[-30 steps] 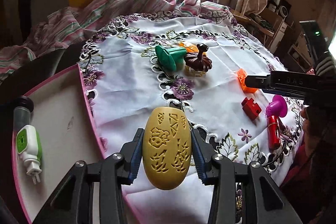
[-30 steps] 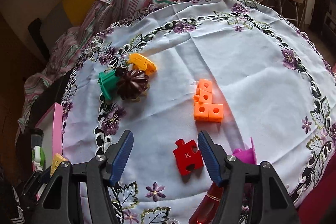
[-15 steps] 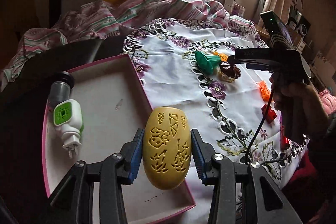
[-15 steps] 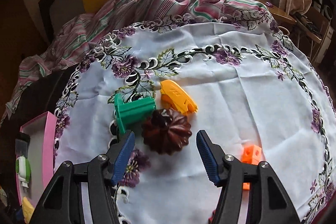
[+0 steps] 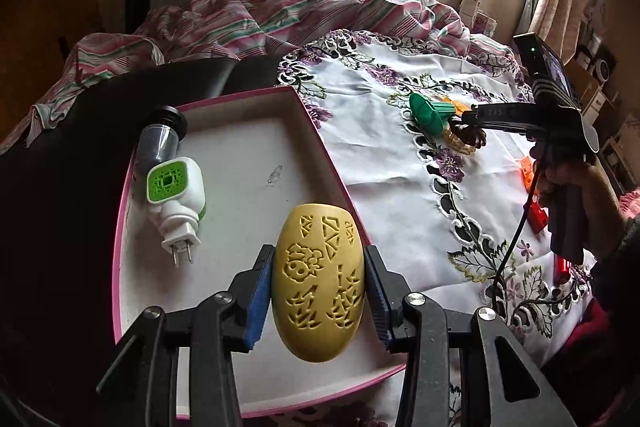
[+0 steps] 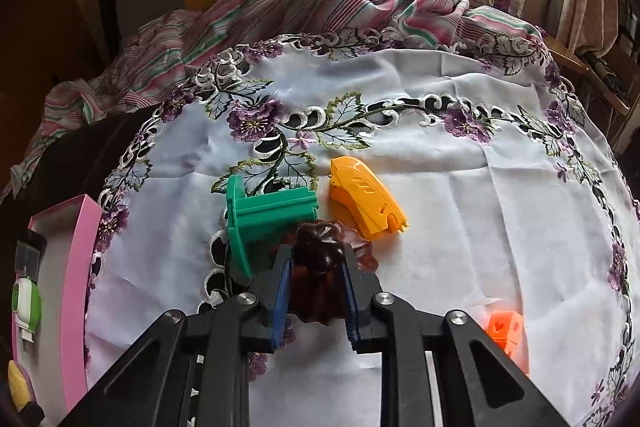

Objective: Organize rigid objects
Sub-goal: 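Carry the yellow soap toward the tray with left tool while right tool grasps the brown flower-shaped piece, then lower the yellow soap into the pink tray and open left tool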

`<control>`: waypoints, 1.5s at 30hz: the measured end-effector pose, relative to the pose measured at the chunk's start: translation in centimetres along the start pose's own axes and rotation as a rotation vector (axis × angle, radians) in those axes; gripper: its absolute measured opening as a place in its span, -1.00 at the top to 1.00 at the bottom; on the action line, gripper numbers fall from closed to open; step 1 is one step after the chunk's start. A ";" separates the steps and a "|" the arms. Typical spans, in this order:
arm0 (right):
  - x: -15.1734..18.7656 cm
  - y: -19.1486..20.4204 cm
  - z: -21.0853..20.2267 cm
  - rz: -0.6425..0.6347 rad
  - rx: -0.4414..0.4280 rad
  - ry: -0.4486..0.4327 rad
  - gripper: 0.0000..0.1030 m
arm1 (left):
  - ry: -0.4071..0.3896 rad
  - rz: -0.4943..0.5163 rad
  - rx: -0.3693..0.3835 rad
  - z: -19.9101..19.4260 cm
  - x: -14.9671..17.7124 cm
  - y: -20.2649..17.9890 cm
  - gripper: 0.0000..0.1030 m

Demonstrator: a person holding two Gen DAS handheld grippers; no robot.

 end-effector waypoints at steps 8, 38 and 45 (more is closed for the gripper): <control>-0.1 0.0 0.3 0.012 -0.003 0.004 0.01 | 0.003 -0.008 -0.005 -0.3 0.3 0.3 0.15; -0.6 -0.4 0.5 -0.017 0.022 -0.006 0.55 | 0.011 -0.046 -0.036 -0.4 1.1 2.0 0.15; -0.5 -0.5 0.2 0.005 0.012 0.003 0.55 | -0.002 -0.056 -0.069 -1.2 1.4 3.3 0.15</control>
Point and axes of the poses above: each gripper's, at about its wrist camera, not at the fingertips, and z roughly the way its jaws point, y to its left, x to its underside, the point moved 9 cm from there along z, roughly the way its jaws point, and after that the axes turned 1 degree about x, right-handed, at the moved point
